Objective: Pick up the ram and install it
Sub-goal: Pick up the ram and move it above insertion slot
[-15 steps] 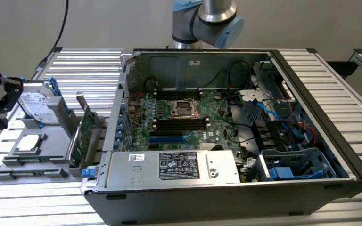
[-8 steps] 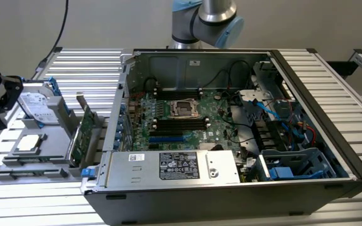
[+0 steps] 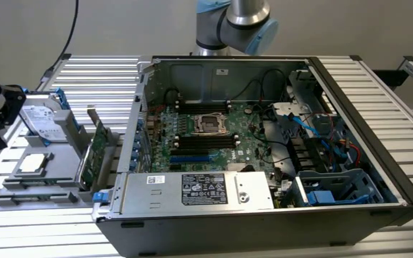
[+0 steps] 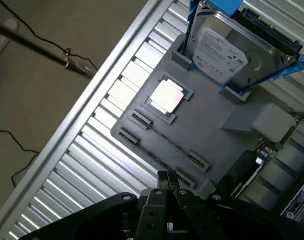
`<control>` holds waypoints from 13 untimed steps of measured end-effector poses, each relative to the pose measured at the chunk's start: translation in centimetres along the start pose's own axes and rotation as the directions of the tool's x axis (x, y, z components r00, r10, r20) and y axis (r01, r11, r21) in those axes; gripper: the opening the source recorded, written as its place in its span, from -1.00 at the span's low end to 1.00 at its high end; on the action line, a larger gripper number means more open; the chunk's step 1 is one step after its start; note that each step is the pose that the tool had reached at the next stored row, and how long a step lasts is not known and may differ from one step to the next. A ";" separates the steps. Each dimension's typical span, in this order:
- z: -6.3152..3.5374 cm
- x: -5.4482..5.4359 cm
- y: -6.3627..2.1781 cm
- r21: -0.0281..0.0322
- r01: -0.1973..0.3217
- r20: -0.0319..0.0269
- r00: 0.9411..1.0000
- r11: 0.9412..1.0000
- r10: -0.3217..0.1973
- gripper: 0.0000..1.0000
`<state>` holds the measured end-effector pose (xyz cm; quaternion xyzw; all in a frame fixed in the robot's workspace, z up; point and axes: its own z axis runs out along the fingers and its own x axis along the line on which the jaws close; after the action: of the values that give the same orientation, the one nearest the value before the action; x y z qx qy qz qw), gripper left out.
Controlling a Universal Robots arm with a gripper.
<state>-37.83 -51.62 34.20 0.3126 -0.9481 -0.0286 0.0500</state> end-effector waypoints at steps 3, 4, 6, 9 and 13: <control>0.07 0.0 -0.01 0.004 0.055 -0.005 0.998 0.999 -0.055 -0.79; 0.09 0.0 -0.01 0.005 0.072 -0.006 0.997 0.997 -0.072 -0.79; 0.14 0.0 -0.02 0.008 0.108 -0.009 0.994 0.994 -0.108 -0.79; 0.28 0.0 -0.02 0.013 0.163 -0.012 0.987 0.987 -0.163 -0.79; 0.57 0.0 -0.05 0.023 0.234 -0.014 0.972 0.972 -0.233 -0.79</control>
<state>-37.83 -51.62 33.63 0.4226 -0.9048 -0.0209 0.0479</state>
